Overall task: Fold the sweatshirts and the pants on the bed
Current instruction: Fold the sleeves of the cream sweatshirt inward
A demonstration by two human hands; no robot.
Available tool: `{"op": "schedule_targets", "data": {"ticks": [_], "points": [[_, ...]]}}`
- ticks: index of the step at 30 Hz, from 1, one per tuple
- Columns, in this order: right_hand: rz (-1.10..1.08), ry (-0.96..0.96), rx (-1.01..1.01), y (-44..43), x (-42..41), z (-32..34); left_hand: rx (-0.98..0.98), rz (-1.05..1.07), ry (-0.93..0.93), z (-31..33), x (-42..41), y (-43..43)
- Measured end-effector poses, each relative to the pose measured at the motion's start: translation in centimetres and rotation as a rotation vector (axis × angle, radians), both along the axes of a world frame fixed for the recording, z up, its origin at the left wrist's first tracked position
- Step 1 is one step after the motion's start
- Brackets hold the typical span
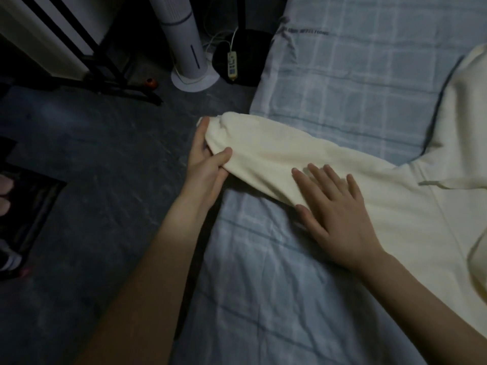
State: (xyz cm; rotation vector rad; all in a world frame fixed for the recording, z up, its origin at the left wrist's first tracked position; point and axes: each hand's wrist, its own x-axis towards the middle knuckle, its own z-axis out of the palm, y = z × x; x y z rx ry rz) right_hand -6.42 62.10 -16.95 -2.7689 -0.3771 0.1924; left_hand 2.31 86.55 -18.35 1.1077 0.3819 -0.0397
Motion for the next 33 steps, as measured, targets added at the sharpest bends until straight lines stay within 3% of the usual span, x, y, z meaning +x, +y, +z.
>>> {"op": "schedule_targets", "data": {"ticks": [11, 19, 24, 26, 30, 33], "points": [[-0.084, -0.097, -0.102, -2.3, -0.8, -3.0, -0.344, 0.225, 0.217, -1.7, -1.0, -2.4], [-0.079, -0.173, -0.069, -2.8, -0.9, -4.6, -0.119, 0.141, 0.168, -0.8, -1.3, -3.0], [-0.054, -0.080, -0.050, -2.7, -0.9, -3.5, -0.026, 0.119, 0.053, 2.0, -1.4, -3.7], [-0.068, -0.017, 0.097, -2.9, -0.8, -2.5, 0.025, 0.103, 0.006, 4.1, -1.4, -4.7], [-0.278, 0.094, 0.836, -4.8, -0.5, 1.8, 0.250, -0.054, -0.164, 9.1, -1.8, -8.9], [-0.364, 0.070, 1.139, -7.7, 0.4, 6.7, 0.447, -0.260, -0.335, 12.3, -3.1, -14.0]]}}
